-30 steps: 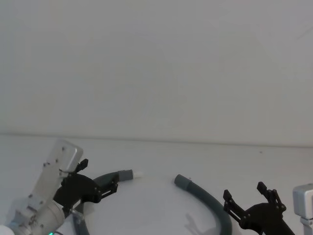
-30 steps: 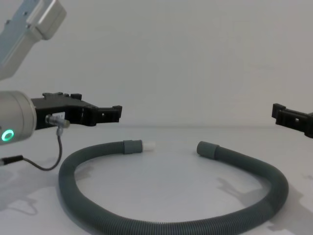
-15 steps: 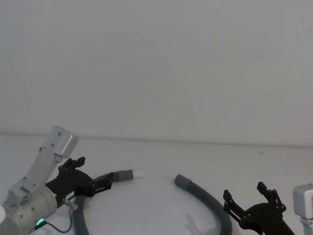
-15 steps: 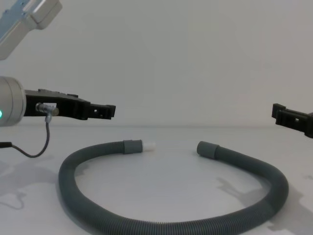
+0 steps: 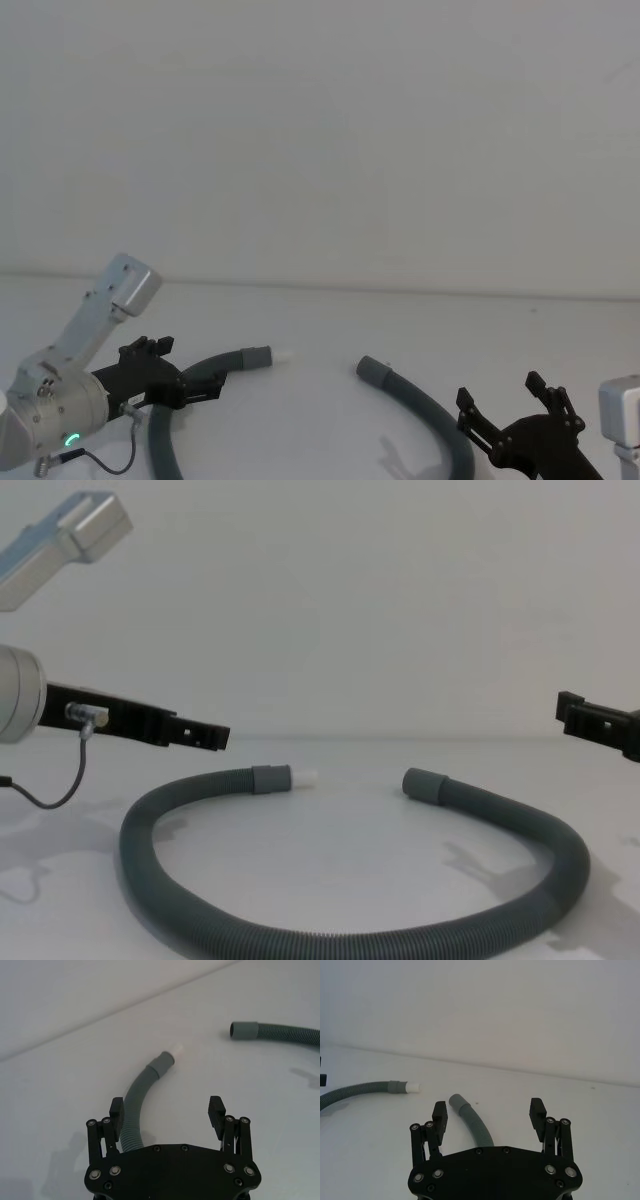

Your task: Use both hands to pick up one end of the pipe from the table, align the ends, and insert them.

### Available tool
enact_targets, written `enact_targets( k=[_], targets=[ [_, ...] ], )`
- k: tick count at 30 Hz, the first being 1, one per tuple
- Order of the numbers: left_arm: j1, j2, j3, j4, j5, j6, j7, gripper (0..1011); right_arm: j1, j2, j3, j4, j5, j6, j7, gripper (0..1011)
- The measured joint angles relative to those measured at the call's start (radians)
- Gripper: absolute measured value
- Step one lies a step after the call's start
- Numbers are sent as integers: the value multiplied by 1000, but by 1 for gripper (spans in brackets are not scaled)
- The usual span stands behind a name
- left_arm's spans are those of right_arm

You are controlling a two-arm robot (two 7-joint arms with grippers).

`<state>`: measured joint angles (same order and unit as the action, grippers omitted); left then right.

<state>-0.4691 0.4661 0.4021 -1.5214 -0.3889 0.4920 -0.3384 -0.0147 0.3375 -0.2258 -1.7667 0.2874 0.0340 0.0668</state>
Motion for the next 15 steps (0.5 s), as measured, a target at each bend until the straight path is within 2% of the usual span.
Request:
enact_targets(
  k=[15],
  targets=[
    [-70,-15,29,124,-11,26,-51,1001,0,0,0,0,0,0,0,1004]
  ],
)
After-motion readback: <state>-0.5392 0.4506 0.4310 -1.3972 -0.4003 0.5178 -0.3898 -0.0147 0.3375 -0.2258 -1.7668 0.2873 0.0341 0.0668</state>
